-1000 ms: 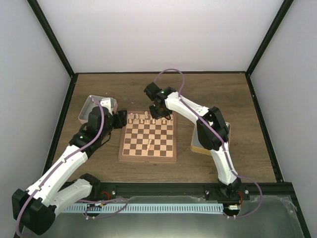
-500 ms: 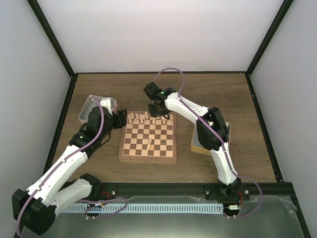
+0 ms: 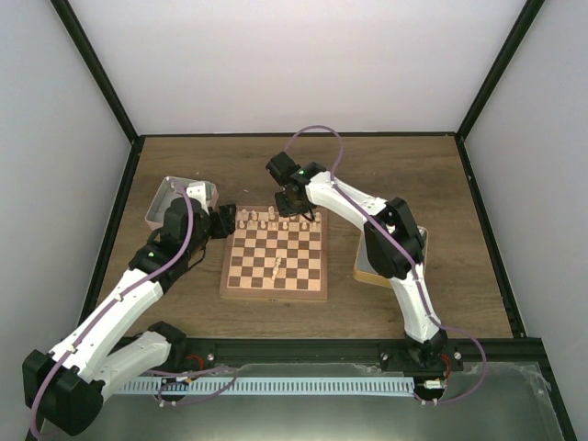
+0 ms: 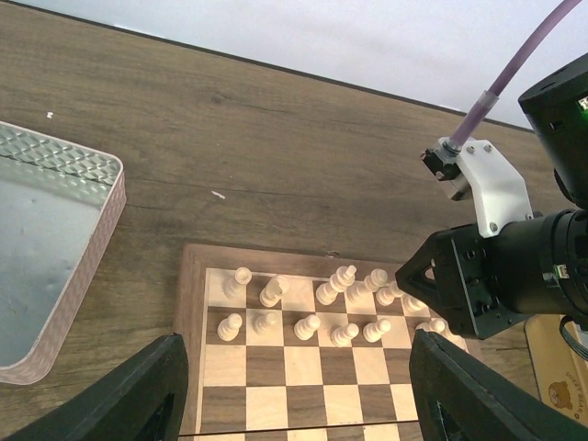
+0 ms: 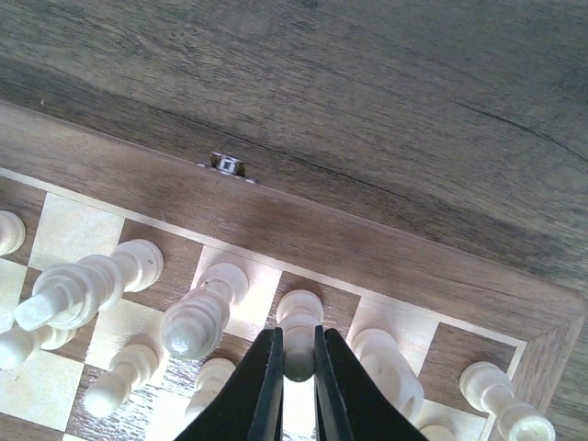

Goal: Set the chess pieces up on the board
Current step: Place the chess piece on the chessboard.

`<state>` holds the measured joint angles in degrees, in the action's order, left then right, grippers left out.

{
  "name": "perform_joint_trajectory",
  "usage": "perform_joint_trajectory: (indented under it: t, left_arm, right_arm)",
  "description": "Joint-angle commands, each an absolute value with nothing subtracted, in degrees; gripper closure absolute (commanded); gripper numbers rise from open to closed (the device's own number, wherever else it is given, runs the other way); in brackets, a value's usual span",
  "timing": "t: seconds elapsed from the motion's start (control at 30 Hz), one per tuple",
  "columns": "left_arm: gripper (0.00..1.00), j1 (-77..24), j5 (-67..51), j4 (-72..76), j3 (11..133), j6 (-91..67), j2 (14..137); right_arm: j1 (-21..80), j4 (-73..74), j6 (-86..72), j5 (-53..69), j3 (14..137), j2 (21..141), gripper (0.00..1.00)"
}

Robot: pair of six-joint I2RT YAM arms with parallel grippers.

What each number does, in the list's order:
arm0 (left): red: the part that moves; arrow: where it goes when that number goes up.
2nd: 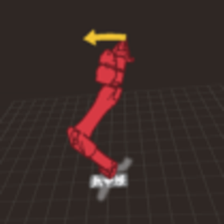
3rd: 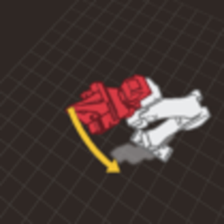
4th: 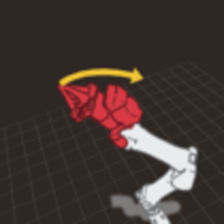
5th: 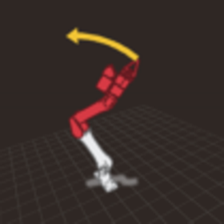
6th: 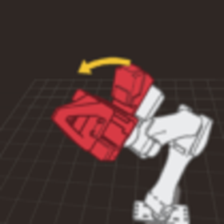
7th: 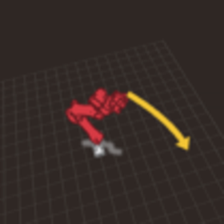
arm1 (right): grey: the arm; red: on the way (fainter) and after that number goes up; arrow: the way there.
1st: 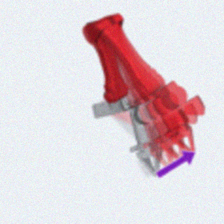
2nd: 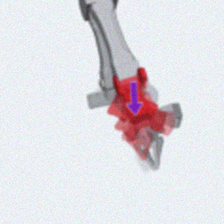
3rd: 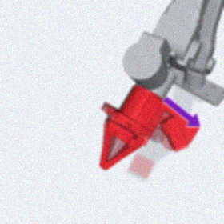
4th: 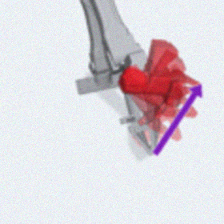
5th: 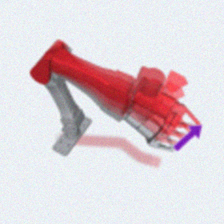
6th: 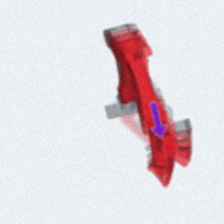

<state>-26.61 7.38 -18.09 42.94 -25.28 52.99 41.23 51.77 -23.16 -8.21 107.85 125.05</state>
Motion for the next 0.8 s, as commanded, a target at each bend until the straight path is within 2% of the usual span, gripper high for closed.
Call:
perform_joint_trajectory:
  t: [0.0, 0.2, 0.77]
  left_arm:
    - [0.32, -26.3, 7.0, -16.5, 42.5, -25.3, 52.9]
    - [0.32, -26.3, 6.7, -16.4, 42.6, -25.2, 53.2]
    - [0.32, -26.0, 6.9, -16.3, 42.6, -25.6, 53.2]
  right_arm:
    - [41.5, 53.5, -23.5, -9.0, 108.4, 123.7, 0.90]
    - [41.5, 53.7, -23.5, -8.5, 108.4, 123.4, 0.89]
    - [42.8, 52.5, -26.9, -6.3, 106.4, 116.4, 0.68]
